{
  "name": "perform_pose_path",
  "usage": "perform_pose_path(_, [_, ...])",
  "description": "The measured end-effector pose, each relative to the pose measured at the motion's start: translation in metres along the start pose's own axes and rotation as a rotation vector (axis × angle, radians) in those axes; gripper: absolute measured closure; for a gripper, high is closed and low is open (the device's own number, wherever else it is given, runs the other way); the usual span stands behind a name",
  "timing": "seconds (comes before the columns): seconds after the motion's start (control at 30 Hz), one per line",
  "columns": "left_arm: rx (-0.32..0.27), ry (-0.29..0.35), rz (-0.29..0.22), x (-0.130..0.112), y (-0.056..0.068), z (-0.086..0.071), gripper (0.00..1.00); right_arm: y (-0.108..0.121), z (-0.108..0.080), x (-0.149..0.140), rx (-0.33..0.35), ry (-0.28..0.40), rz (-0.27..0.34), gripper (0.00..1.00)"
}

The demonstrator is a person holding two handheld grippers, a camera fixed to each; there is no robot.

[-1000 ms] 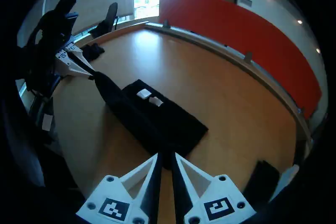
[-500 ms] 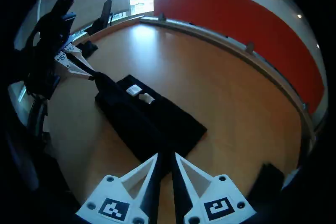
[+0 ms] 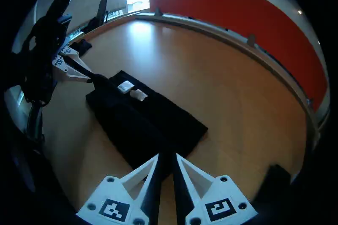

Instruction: Fold towel

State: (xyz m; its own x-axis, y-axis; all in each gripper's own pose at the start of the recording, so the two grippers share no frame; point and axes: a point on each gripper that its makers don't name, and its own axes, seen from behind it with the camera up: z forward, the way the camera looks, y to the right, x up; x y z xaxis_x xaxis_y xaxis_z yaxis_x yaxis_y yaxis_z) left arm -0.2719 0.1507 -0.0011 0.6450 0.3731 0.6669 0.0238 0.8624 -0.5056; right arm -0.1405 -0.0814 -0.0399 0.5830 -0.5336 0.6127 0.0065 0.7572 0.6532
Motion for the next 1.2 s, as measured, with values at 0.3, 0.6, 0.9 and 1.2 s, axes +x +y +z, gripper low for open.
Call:
perform_pose_path(0.3, [0.049,-0.006,0.050,0.001,-0.012,0.017,0.73,0.007,0.016,-0.004,-0.022,-0.014,-0.003,0.82])
perform_pose_path(0.6, [0.073,-0.006,0.058,0.000,-0.019,0.022,0.64,0.017,0.024,-0.006,-0.054,-0.020,-0.008,0.66])
perform_pose_path(0.9, [0.109,-0.016,0.066,0.002,-0.032,0.027,0.47,0.037,0.027,-0.005,-0.126,-0.029,-0.019,0.29])
perform_pose_path(1.2, [0.136,0.004,0.055,0.010,-0.043,0.026,0.47,0.050,0.030,0.003,-0.159,-0.012,-0.002,0.13])
